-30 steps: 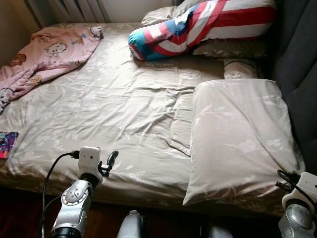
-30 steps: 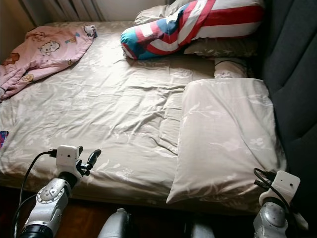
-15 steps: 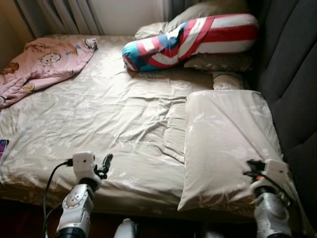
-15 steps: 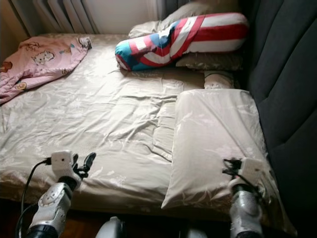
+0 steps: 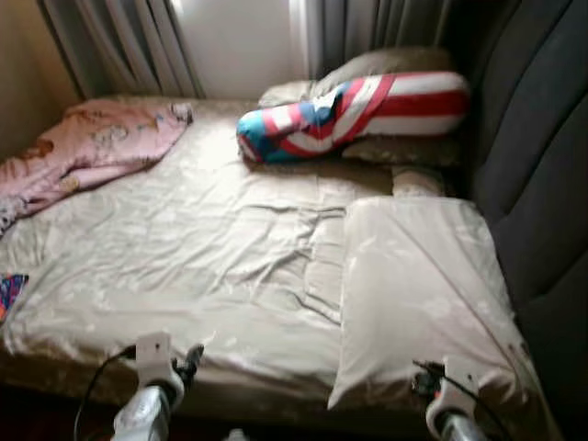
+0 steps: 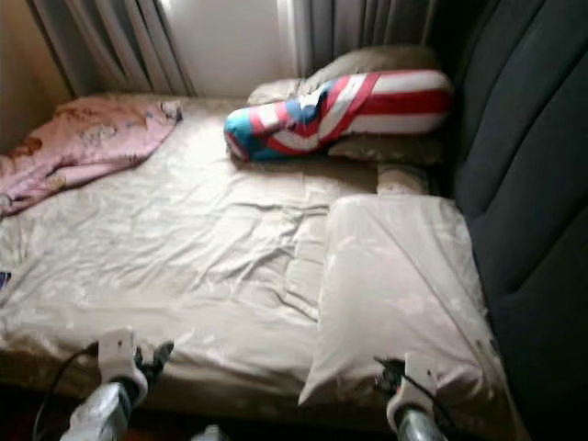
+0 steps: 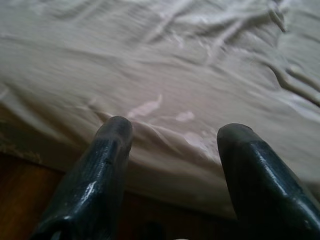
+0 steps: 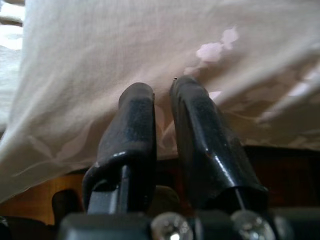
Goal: Clean up the room
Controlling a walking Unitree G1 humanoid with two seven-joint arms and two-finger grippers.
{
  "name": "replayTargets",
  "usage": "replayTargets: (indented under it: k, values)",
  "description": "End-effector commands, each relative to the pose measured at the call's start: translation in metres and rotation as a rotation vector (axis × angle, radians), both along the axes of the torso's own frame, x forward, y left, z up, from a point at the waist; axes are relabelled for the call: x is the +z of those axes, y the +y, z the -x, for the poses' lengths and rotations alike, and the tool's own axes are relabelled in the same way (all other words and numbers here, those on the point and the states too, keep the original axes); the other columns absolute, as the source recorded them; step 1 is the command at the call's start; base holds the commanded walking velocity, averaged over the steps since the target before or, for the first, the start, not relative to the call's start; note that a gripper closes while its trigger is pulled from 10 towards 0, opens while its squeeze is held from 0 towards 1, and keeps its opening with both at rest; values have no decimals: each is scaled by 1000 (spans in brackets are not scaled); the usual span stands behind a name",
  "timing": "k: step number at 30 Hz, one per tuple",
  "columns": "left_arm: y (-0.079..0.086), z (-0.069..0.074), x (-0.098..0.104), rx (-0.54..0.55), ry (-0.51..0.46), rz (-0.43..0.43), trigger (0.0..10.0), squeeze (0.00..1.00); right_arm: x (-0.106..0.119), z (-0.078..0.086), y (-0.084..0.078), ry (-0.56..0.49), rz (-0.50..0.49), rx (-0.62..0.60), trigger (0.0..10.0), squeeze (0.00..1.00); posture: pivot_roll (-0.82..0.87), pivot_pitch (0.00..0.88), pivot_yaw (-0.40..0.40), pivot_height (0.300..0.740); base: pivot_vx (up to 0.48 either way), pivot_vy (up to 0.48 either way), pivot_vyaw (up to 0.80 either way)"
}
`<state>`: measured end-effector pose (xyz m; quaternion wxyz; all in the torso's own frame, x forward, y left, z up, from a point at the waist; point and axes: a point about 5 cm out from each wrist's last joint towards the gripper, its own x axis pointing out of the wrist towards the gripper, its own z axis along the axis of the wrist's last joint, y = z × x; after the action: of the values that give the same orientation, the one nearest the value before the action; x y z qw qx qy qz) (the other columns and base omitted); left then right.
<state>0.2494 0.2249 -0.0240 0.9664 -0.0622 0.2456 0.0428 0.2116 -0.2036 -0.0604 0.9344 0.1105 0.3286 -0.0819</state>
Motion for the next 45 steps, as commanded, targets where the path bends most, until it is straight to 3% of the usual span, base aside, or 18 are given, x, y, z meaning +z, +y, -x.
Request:
replayTargets:
  k: [1, 5, 15, 25, 33, 34, 37, 45]
  values:
    - [-1, 5, -6, -4, 44, -9, 10000, 0, 1, -4, 2, 10, -1, 15, 10000, 0, -5, 0, 14, 740, 0, 0, 0]
    - [-9, 18, -22, -18, 148, -26, 10000, 0, -5, 2, 3, 84, 14, 38, 10000, 0, 0, 0, -3, 740, 0, 0, 0]
    - [-25, 30, -35, -98, 257, -57, 10000, 0, -15, 21, -10, 180, 21, -44, 10000, 0, -1, 0, 4, 740, 0, 0, 0]
    - [-23, 32, -37, -161, 295, -113, 10000, 0, -24, 42, -14, 231, -12, -131, 10000, 0, -16, 0, 26, 740, 0, 0, 0]
    - [-6, 54, -46, -147, 366, -126, 10000, 0, -22, 36, -13, 208, -14, -159, 10000, 0, -28, 0, 28, 740, 0, 0, 0]
    - [-5, 57, -47, -146, 373, -127, 10000, 0, -21, 36, -13, 200, -23, -166, 10000, 1000, -30, 0, 27, 740, 0, 0, 0]
    - [-3, 66, -52, -135, 406, -127, 10000, 0, -19, 32, -15, 189, 2, -159, 10000, 1000, -32, 0, 19, 740, 0, 0, 0]
    - [-6, 69, -55, -136, 424, -127, 10000, 0, -19, 33, -17, 185, 0, -149, 10000, 1000, -31, 0, 13, 740, 0, 0, 0]
